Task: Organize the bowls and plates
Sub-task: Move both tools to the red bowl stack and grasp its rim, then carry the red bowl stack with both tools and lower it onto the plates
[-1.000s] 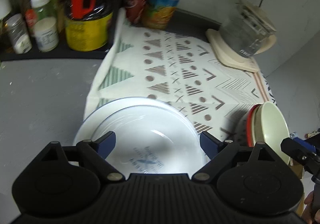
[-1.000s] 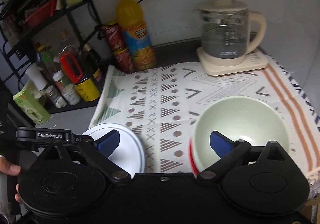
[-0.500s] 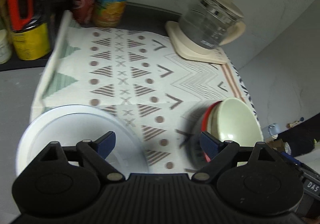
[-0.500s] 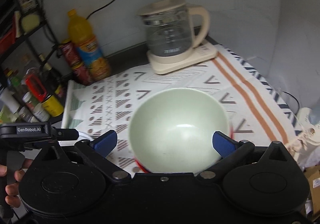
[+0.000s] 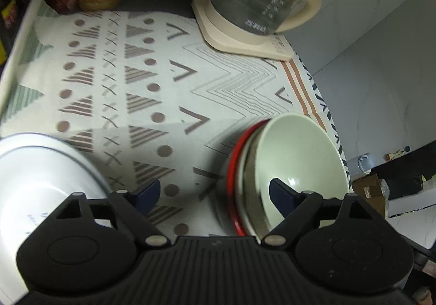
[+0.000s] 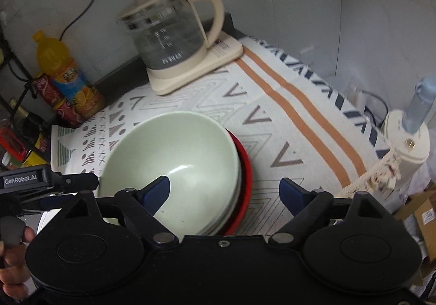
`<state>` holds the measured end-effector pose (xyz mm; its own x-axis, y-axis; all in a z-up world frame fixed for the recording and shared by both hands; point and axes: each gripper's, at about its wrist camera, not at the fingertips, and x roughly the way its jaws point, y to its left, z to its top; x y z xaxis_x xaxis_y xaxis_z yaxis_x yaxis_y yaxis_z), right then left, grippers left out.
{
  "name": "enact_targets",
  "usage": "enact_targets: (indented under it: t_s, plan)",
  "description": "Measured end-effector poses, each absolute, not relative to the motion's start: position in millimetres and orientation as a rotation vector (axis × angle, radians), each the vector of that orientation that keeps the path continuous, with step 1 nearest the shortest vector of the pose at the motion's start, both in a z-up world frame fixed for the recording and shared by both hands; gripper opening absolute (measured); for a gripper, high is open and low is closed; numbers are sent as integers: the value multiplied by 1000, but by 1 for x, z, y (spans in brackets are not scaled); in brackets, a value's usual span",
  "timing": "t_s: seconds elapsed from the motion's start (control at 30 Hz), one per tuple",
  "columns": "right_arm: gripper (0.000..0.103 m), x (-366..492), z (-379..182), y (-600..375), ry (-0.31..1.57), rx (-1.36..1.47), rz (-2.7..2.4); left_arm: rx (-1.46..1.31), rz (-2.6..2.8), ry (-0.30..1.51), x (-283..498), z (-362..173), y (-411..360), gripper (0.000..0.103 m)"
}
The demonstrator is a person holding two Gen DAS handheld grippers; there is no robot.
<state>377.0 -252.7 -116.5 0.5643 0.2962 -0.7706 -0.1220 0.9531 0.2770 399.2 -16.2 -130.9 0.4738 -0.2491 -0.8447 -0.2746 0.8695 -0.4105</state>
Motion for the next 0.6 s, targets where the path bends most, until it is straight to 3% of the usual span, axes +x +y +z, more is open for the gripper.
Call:
enact_targets:
  t_s: [0.13,0.5,0.6]
  plan:
    - [76,390,-135,-257,999,252,260,-545,-2,1135,410,-143,-26,78]
    - [51,416,-163,-249,1111,284,304,-619,-25,1222,422,-173,-37,34]
    - [40,419,-167,-250,1140,263,299,-622,-29,1227,423,-176,-38,34]
